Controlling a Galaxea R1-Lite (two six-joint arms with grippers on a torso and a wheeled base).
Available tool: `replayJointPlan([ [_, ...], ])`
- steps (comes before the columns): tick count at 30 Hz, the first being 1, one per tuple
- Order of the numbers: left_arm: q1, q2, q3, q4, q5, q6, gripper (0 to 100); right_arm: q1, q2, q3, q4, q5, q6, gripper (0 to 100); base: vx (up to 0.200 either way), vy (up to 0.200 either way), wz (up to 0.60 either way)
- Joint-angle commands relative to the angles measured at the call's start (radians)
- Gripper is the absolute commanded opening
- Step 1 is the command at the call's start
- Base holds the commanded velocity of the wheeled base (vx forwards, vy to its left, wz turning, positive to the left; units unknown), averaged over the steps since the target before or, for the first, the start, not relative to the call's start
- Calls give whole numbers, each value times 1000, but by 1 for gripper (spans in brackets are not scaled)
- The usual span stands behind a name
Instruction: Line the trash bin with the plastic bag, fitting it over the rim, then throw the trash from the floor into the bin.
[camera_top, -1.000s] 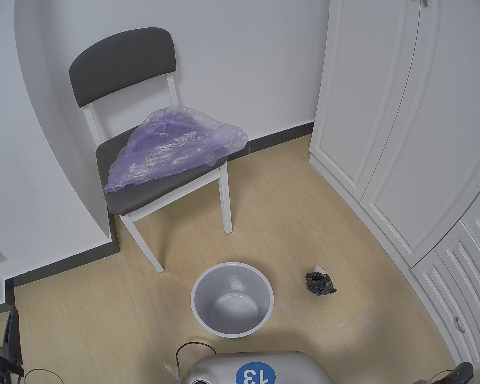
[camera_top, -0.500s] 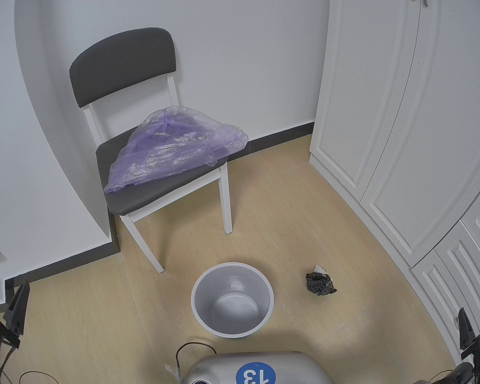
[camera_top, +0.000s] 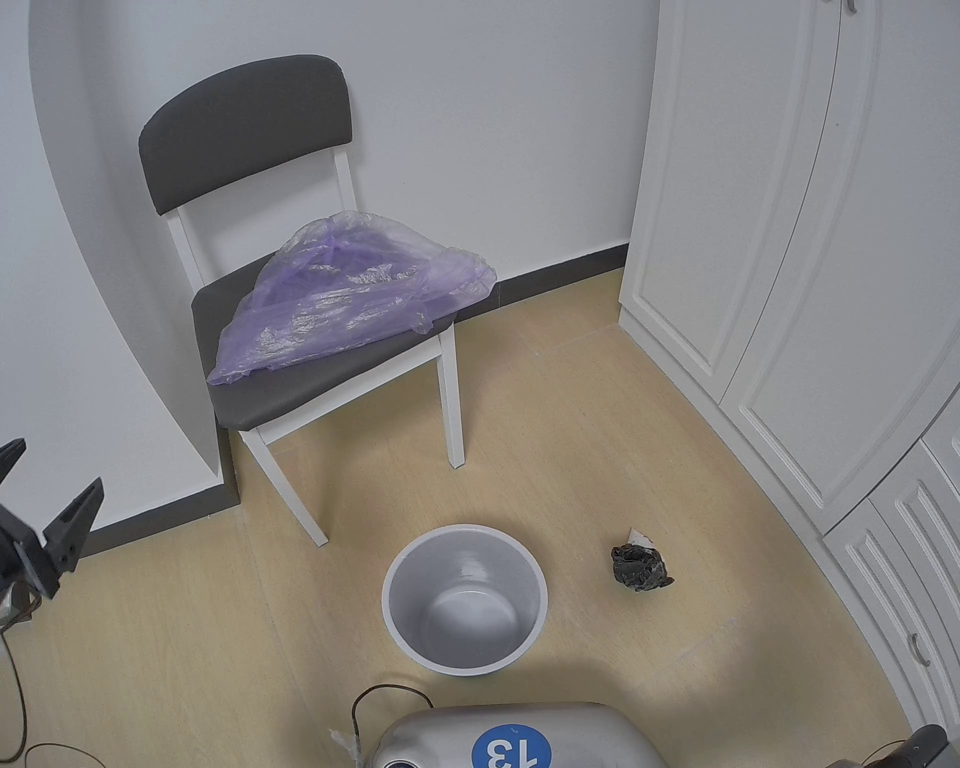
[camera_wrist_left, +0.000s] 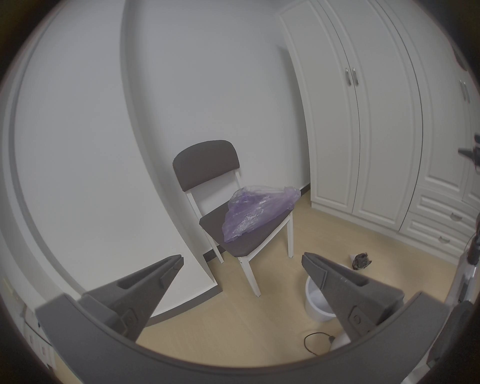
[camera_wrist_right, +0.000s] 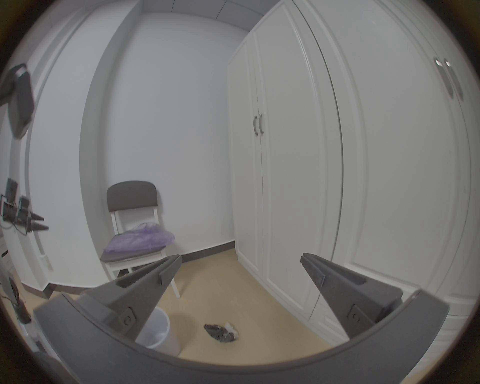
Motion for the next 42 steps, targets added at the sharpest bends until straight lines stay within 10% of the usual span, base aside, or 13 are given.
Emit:
replayJointPlan([
  [1,6,281,-37,-112,4,72,100,-1,221,-117,-83,-6,7,100,0,0,0],
  [21,6,892,-111,-704,77,182,100,0,242,-230,-72,5,-30,100,0,0,0],
  [42,12,1151,-312,-755,151,199,100,46,327,-261,-83,5,-16,100,0,0,0],
])
